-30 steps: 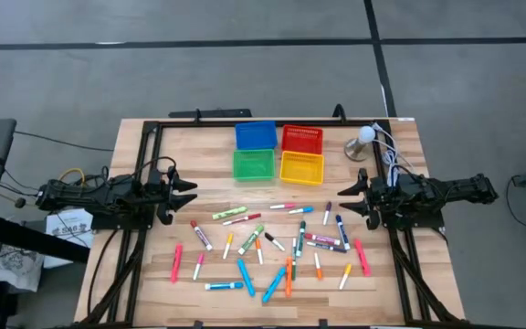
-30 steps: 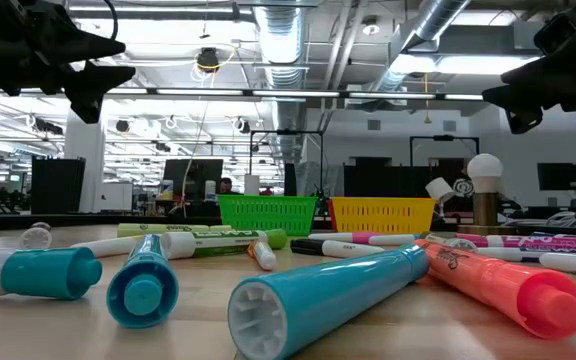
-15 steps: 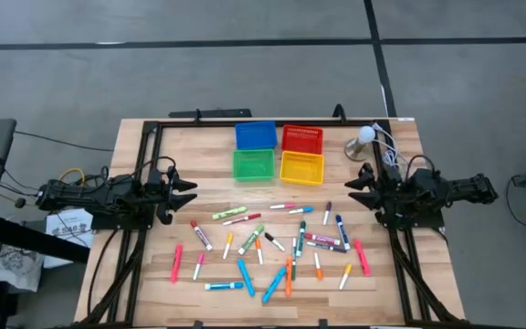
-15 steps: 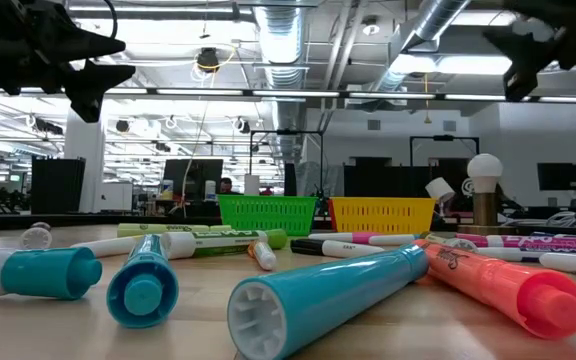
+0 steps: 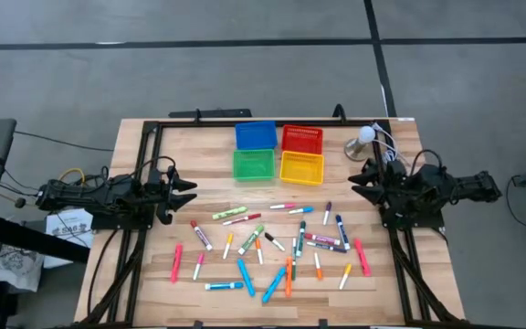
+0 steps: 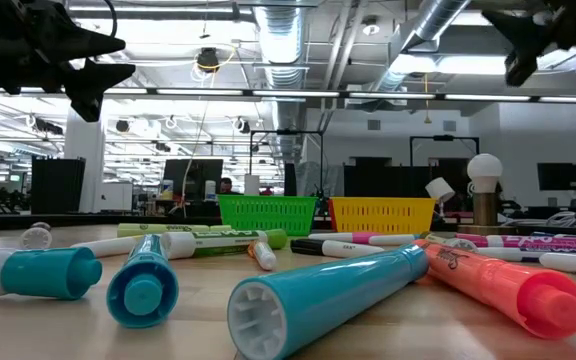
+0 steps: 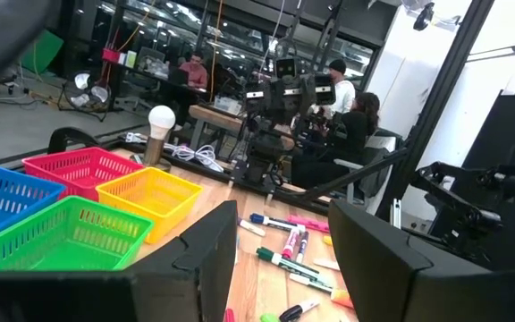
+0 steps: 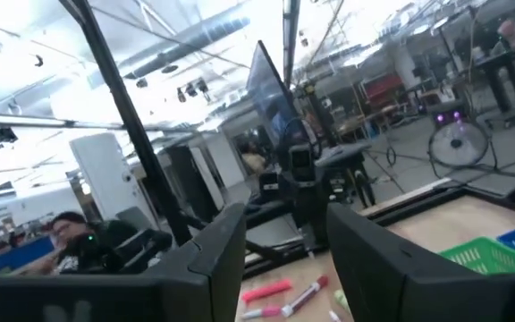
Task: Pick & Place Markers
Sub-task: Put the purple highlighter into the red bin
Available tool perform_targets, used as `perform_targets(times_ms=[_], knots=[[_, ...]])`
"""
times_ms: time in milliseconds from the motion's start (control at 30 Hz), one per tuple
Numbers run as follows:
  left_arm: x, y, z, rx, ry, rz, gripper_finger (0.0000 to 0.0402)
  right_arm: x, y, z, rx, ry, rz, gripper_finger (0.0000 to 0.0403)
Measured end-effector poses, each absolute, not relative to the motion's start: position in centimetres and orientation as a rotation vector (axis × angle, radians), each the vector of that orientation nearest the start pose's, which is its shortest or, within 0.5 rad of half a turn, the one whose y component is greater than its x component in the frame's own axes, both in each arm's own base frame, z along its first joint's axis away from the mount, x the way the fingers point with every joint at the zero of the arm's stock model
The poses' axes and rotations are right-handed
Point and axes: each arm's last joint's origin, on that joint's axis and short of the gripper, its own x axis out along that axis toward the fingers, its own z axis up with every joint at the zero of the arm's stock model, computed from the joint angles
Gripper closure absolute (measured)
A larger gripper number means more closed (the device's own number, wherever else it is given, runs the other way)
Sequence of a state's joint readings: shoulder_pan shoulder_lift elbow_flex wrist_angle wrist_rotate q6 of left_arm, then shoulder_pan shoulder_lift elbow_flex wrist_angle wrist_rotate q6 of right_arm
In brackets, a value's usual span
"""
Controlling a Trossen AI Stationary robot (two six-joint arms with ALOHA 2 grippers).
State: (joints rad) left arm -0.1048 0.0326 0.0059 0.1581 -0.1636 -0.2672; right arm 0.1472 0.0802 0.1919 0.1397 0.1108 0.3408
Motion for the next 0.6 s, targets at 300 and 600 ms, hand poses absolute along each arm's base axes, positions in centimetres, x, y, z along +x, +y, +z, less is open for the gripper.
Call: perform_targets(times_ms=[300, 600], knots=[[9.8, -0.6, 17.8, -0.284, -0.137, 0.041, 0.0224, 10.3, 1.5, 27.7, 0.366, 0.357, -0.007, 0.0246], [9.8, -0.6, 17.8, -0.284, -0.137, 0.041, 0.0224, 12.6, 2.6, 30.1, 0.406, 0.773, -0.090, 0.0214]])
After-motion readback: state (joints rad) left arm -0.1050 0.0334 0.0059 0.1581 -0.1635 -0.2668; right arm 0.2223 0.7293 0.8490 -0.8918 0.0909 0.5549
